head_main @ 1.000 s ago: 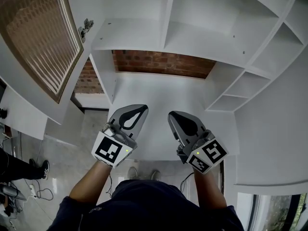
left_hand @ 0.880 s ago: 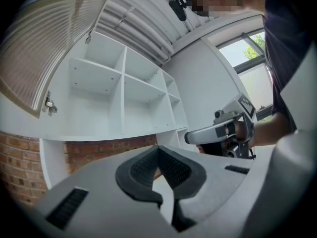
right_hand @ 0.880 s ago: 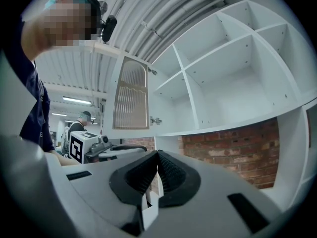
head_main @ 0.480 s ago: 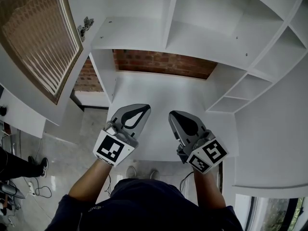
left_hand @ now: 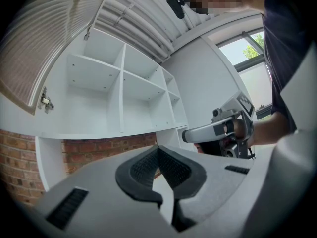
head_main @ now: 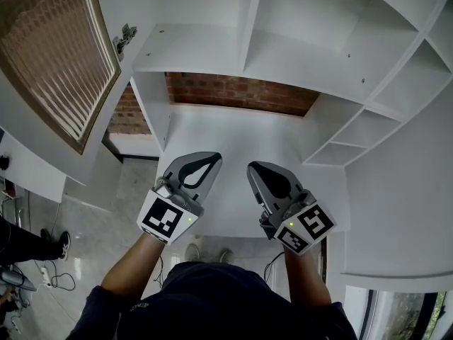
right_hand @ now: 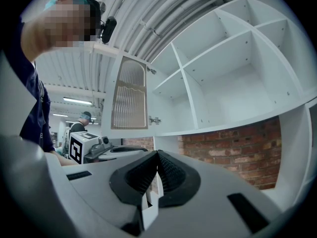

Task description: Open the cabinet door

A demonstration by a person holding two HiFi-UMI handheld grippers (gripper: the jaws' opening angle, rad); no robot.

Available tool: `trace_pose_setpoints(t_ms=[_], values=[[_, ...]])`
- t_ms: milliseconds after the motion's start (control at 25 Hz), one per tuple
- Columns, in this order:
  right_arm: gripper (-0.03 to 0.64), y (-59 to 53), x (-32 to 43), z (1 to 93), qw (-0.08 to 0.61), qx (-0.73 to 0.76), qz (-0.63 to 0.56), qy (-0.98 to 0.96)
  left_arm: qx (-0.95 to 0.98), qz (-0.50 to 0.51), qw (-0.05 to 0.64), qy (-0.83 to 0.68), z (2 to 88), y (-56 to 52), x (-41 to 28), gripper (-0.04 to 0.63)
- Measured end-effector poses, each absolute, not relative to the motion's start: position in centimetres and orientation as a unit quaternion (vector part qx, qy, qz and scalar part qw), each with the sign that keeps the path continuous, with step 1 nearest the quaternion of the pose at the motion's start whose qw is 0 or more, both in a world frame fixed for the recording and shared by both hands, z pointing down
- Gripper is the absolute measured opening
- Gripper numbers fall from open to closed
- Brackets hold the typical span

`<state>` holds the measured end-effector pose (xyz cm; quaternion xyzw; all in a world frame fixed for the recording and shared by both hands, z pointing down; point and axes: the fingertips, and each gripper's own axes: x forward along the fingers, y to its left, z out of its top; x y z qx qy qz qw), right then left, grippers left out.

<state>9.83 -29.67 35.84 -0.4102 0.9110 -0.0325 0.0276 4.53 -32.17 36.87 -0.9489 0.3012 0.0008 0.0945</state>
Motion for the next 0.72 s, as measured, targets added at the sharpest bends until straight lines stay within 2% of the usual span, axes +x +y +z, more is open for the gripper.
trace_pose_setpoints(t_ms=[720], values=[[0.025,-29.93,9.34,35.57,0.027,-0.407,-0.032,0.912,-0.948,0.002,0.088,0.304,36.78,-32.56,4.12,0.008]])
